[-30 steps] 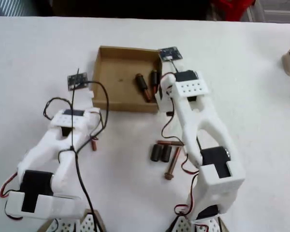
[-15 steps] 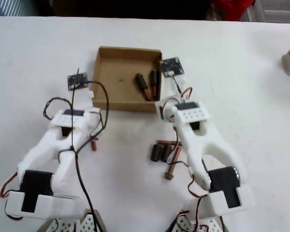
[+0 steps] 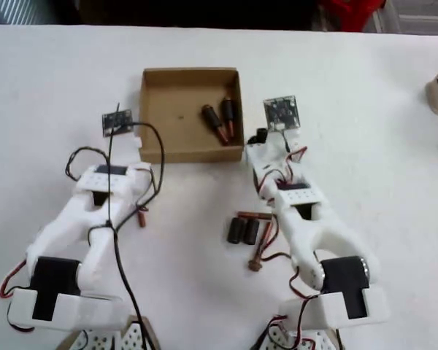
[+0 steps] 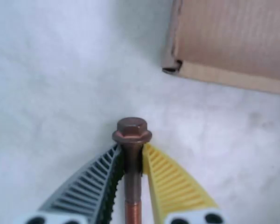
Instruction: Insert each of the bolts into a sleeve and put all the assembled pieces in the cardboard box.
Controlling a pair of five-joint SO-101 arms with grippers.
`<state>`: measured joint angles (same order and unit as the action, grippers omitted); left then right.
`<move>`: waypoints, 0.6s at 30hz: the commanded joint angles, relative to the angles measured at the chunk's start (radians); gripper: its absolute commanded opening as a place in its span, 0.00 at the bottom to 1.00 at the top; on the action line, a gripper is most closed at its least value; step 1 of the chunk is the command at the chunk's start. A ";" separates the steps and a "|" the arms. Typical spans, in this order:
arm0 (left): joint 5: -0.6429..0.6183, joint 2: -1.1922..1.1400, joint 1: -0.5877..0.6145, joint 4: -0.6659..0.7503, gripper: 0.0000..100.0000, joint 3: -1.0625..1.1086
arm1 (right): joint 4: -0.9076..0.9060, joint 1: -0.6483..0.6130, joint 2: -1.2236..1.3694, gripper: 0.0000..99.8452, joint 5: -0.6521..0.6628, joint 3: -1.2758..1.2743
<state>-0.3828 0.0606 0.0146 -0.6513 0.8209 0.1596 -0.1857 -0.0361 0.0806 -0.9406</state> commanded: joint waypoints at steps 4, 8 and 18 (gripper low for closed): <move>0.006 0.002 0.008 0.006 0.02 -0.057 | 0.348 0.036 -0.053 0.02 0.003 -0.147; 0.008 0.002 0.007 0.006 0.02 -0.057 | 0.611 0.031 -0.053 0.02 0.064 -0.261; 0.008 0.002 0.007 0.006 0.02 -0.057 | 0.969 0.013 -0.051 0.02 0.071 -0.419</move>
<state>-0.3828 0.0606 0.0146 -0.6513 0.8209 1.0065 -0.1580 -0.0376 0.1358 -1.3349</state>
